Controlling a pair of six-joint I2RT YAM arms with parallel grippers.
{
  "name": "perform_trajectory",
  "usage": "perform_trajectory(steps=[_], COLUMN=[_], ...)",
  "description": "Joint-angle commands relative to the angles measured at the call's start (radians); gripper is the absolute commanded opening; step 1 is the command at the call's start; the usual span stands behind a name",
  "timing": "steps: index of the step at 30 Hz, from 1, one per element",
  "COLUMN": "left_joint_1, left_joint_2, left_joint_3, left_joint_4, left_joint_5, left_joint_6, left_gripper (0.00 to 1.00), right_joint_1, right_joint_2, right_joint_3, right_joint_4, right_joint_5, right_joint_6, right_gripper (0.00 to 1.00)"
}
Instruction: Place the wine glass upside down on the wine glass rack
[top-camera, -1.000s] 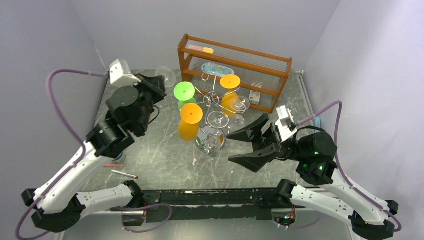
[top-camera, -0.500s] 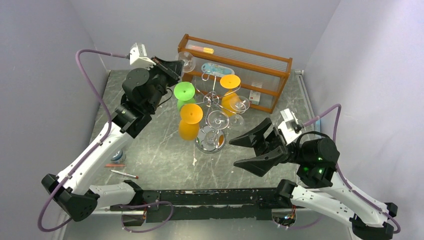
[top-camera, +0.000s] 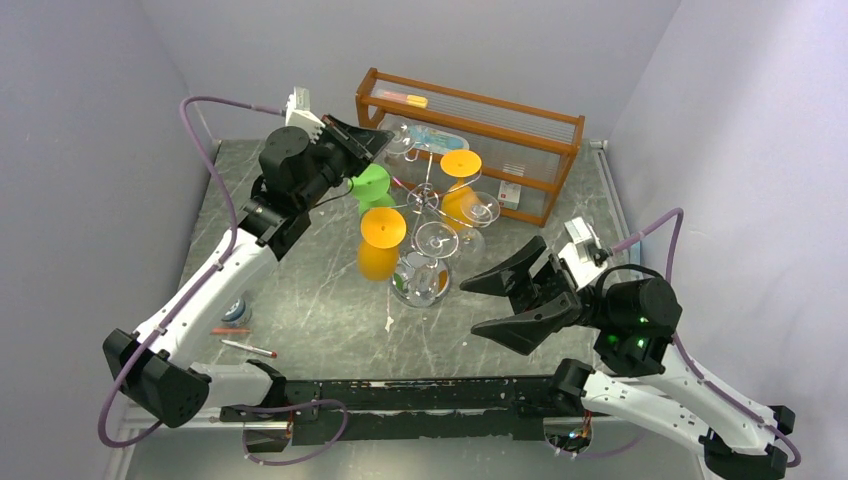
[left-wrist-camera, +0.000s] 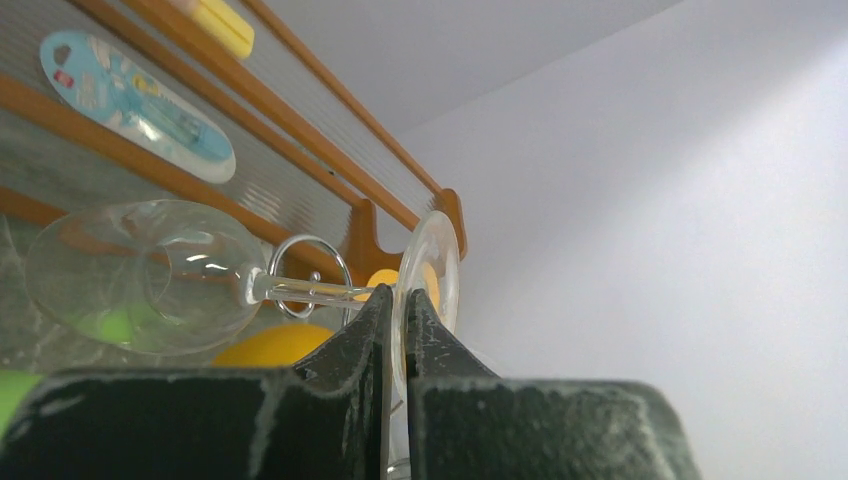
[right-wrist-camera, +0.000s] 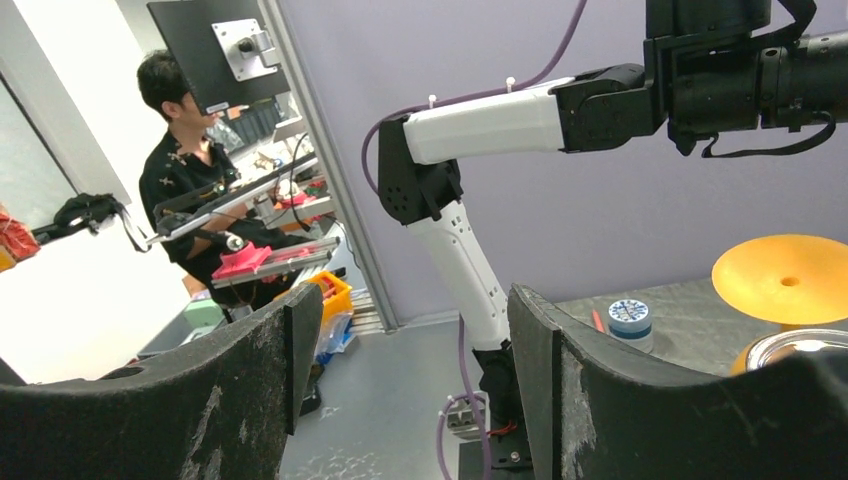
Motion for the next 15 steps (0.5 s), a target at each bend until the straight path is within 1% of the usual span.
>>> perform_trajectory(steps=[1,5,9,15], left_joint_1=[0.008,0.008,0.008,0.009], left_joint_2=[-0.01,-0.008,-0.004,0.01], left_joint_3=[0.016,0.002,0.02,0.041], left_joint_4=[-0.023,-0.054,-0.092,-0.109], left_joint_5=[0.058,0.061,0.056,0.106], left_joint_6=[-0.108,-0.145,-0.146,-0.167], left_gripper=[0.05,0.05,0.05,0.05], right_joint_1=[0.006,0.006,0.007,0.007], right_joint_2=[-0.01,-0.018,-0.024,-0.028], right_joint_3=[-0.006,-0.013,-0.01,-0.014], right_joint_4=[0.022,0.009,-0.011,-0.017], right_joint_5=[-0.001,0.014,0.03,0.047], right_joint_6=[0.012,0.011,0.005,0.005], right_gripper=[0.71,0.72,0.71,0.72])
